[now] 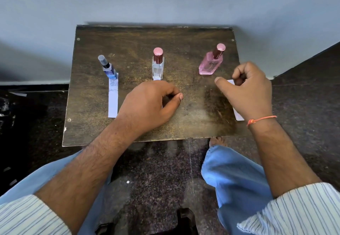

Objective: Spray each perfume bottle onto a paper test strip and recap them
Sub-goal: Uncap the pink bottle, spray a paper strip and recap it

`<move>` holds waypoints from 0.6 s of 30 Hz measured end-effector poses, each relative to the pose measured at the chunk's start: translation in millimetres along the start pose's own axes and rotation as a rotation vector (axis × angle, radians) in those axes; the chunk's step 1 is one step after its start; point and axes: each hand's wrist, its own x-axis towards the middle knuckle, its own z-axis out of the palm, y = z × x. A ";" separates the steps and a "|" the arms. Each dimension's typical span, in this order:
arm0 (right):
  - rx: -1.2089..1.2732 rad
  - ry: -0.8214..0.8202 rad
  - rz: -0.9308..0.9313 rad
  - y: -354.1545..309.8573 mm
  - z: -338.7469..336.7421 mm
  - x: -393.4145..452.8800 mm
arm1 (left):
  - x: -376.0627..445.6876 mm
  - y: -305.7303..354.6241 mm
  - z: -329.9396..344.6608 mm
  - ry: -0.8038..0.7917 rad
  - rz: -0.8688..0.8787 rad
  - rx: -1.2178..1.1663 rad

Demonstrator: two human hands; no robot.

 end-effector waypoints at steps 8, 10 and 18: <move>-0.139 -0.325 0.341 32.8 -45.8 19.1 | 0.7 2.3 2.8 0.003 -0.005 -0.010; -0.071 -0.312 0.379 34.4 -51.8 21.3 | 1.4 1.9 3.1 -0.003 0.001 -0.005; -0.025 -0.277 0.337 31.9 -60.8 23.3 | 0.0 -2.9 -0.5 0.003 0.015 -0.025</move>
